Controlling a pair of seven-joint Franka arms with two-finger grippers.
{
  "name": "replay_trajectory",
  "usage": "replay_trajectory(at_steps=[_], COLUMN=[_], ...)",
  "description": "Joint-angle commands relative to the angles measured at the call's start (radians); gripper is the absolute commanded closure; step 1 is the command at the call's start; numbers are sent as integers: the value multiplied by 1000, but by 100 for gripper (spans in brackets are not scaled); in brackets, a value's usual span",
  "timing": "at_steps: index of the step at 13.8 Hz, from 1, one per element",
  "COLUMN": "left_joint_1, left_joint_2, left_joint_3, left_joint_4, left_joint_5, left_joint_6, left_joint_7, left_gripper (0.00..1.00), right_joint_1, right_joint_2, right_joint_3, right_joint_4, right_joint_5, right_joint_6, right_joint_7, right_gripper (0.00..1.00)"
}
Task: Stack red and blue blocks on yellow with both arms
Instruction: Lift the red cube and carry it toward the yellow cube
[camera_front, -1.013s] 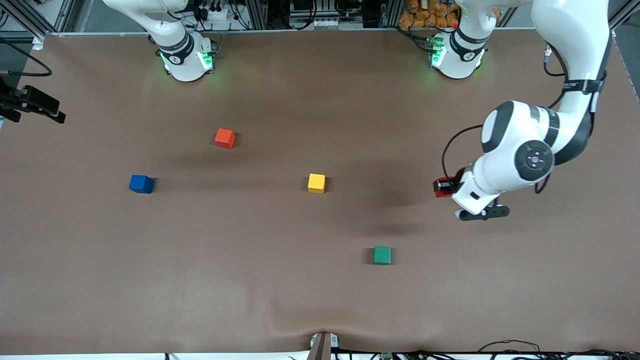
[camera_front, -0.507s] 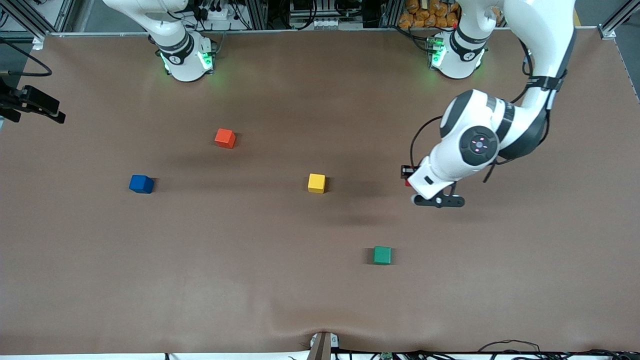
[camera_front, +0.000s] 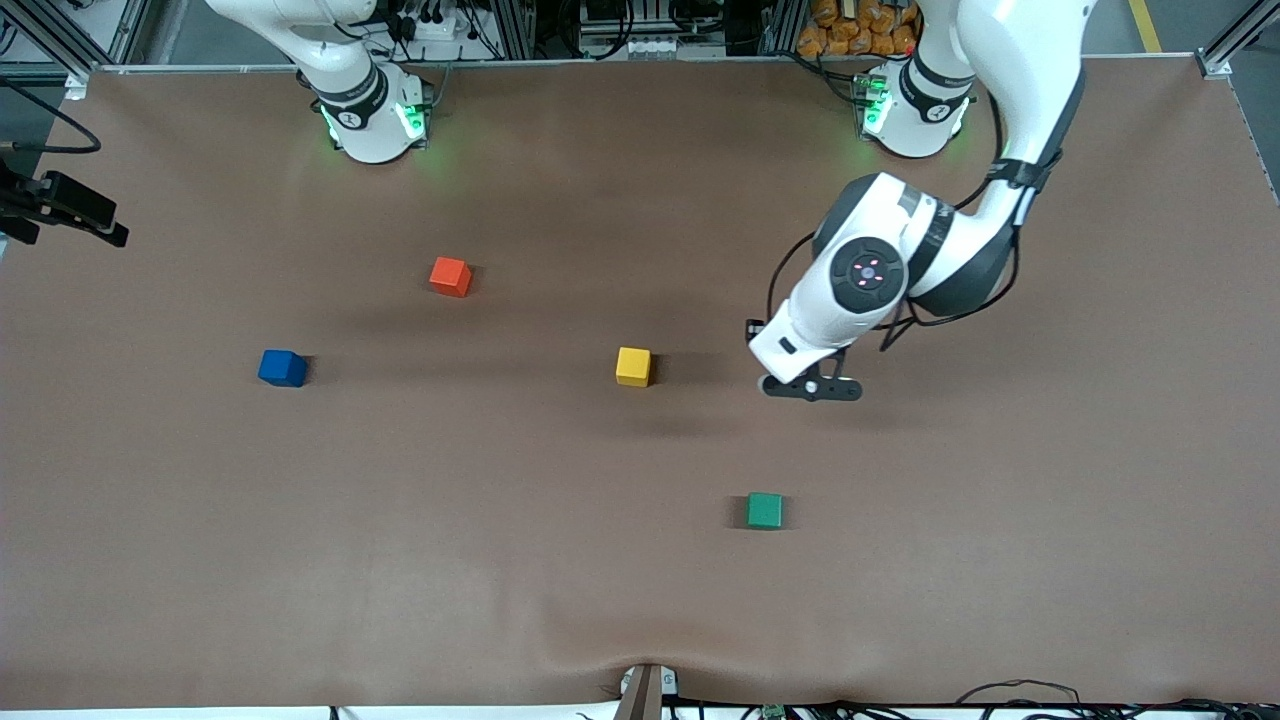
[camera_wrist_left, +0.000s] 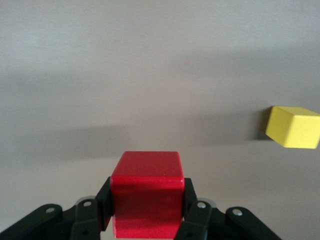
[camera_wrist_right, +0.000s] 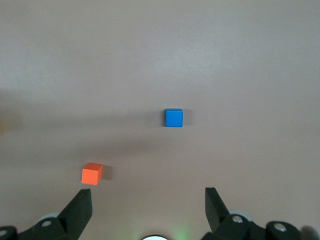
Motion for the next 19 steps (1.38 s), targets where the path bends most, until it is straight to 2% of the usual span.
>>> replay_trajectory(at_steps=[1,5,9,13,19], left_joint_1=[-60,-107,-160,-215,-294], left_joint_2=[64,87,138,219,271], left_joint_3=[5,8,14,14,35], left_joint_4=[81,94,172,259,342], left_joint_5=[25,25,36,126,130], left_joint_6=[-7,-6,-1,-1,-1], left_joint_7=[-58,-72,-124,-215,-238], left_gripper=[100,100,100,100,100], right_joint_1=[-13,-13,-13,-13,-13], right_joint_2=[-24,-24,-24,-24,-24], right_joint_3=[5,5,5,5,5], right_joint_4=[-24,-24,-24,-24,-24], right_joint_5=[15,15,15,15,15], right_joint_6=[1,1,-1,-1,-1], right_joint_7=[11,11,11,11,11], right_gripper=[0,0,0,0,0])
